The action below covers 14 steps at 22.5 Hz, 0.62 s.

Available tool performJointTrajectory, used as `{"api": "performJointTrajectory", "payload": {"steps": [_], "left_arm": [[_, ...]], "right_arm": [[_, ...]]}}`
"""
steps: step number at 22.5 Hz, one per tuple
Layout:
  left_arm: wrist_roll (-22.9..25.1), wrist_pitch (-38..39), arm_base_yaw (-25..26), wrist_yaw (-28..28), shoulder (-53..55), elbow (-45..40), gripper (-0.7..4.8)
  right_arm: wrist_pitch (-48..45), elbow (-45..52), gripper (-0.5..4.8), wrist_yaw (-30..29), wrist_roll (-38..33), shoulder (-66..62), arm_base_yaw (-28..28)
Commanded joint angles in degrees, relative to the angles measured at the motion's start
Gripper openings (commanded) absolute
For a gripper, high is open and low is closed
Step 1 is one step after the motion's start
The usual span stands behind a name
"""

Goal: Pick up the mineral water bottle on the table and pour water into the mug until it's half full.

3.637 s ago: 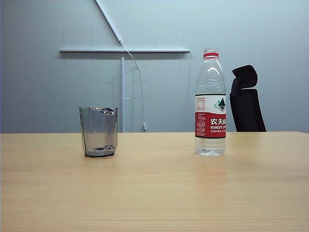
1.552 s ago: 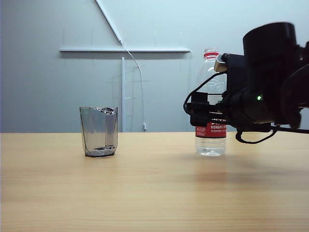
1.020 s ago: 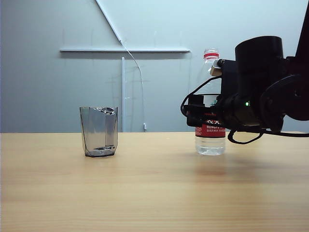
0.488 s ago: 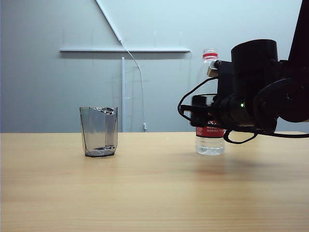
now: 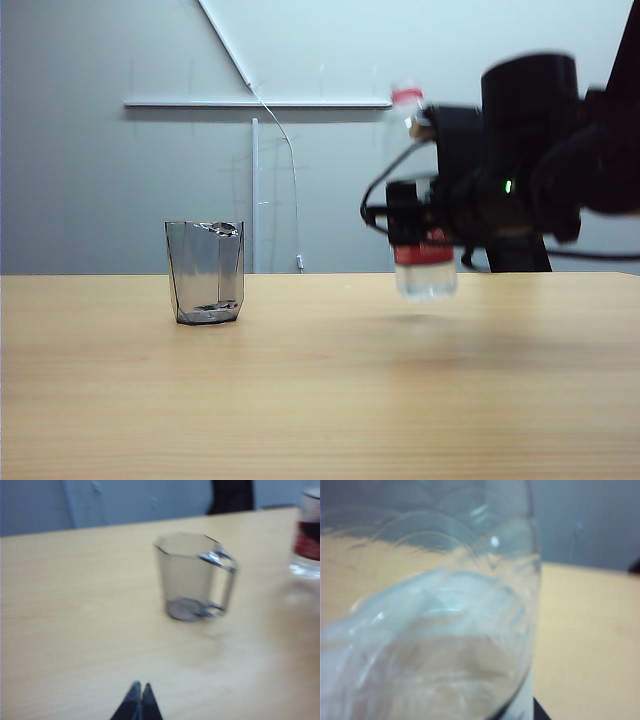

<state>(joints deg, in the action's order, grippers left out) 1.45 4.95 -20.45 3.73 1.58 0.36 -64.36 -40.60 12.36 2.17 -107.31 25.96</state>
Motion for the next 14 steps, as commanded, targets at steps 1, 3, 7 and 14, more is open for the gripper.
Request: {"api": "performJointTrajectory", "payload": {"steps": [1, 3, 7, 14], "left_arm": [[-0.17, -0.79, 4.22, 0.11, -1.11, 0.15, -0.02], [-0.17, -0.74, 6.19, 0.11, -1.25, 0.15, -0.02], [-0.17, -0.76, 6.25, 0.11, -1.25, 0.15, -0.02], [-0.17, -0.74, 6.16, 0.11, -1.25, 0.15, -0.02]], "right_arm": [[7.13, -4.96, 2.78, -4.00, 8.28, 3.98, 0.09], [15.02, -9.60, 2.78, -6.82, 12.13, 4.35, 0.24], [30.82, -19.74, 2.78, -11.13, 21.53, 4.26, 0.48], [40.83, -28.22, 2.78, -12.31, 38.21, 1.57, 0.96]]}}
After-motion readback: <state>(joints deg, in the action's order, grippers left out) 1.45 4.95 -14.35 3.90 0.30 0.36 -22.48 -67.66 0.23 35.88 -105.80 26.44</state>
